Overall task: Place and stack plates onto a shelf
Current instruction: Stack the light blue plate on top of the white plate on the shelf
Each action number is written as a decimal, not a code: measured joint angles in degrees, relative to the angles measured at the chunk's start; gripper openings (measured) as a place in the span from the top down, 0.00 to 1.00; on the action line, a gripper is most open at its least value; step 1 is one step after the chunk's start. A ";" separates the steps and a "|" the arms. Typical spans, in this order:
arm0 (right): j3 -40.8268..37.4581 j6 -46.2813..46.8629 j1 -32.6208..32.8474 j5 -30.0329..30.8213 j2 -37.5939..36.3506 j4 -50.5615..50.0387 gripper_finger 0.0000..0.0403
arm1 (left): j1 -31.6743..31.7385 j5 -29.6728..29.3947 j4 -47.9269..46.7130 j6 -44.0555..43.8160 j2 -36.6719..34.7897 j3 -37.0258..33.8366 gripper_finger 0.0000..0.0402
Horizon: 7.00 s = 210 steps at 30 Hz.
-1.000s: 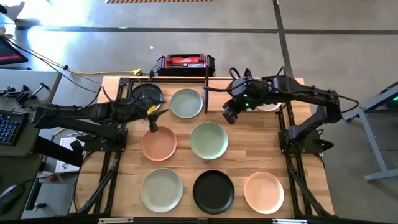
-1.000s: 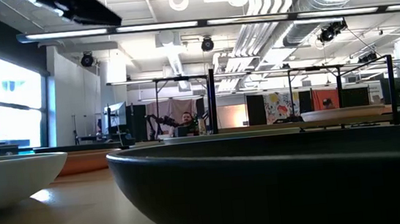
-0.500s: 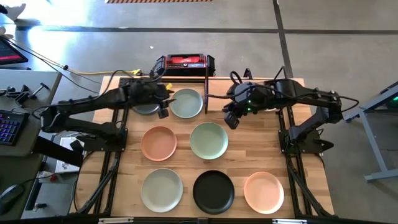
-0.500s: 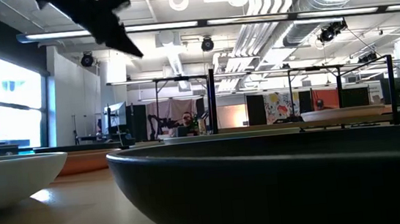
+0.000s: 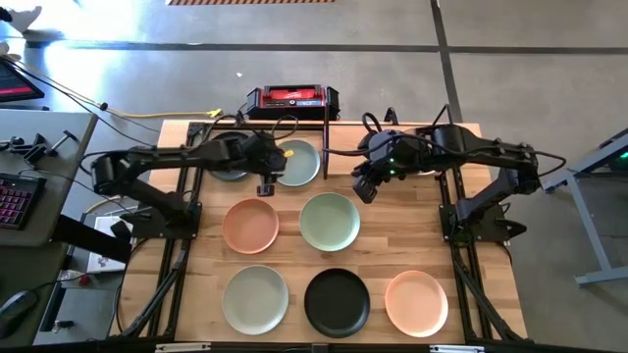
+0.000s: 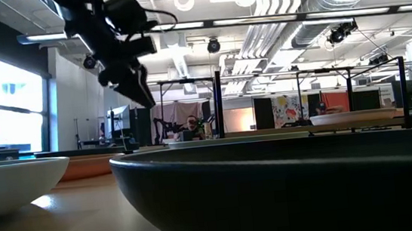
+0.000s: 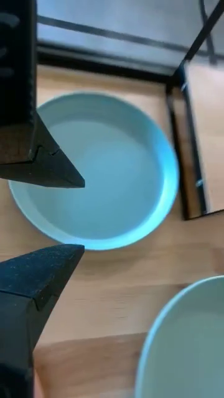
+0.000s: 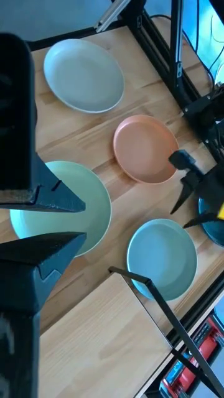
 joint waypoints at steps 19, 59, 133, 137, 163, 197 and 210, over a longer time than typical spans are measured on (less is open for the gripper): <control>0.00 -0.08 0.00 -0.07 0.00 -1.31 0.90 | -1.76 0.10 1.36 4.34 13.63 0.00 0.63; 0.00 0.36 0.00 -0.07 0.00 -1.29 0.90 | -4.81 -6.29 1.79 1.67 16.03 -0.02 0.99; -0.04 8.42 -4.50 7.17 12.17 17.64 0.98 | -38.35 -40.59 -25.53 25.76 -9.00 12.87 0.99; -0.04 10.89 -4.42 7.04 12.17 17.68 0.96 | -38.35 -40.53 -25.63 24.72 -9.00 12.87 0.97; 0.00 13.52 -5.67 7.56 10.68 11.89 1.00 | -37.06 -41.02 -24.55 -6.09 -9.53 12.91 0.65; -3.74 9.10 -26.11 21.65 -8.05 -18.50 1.00 | -22.27 -51.14 -13.67 -5.25 -10.75 12.85 0.67; -36.30 7.36 -37.42 3.99 -21.33 7.18 1.00 | -15.55 -51.09 -13.72 -4.57 -10.75 12.85 0.67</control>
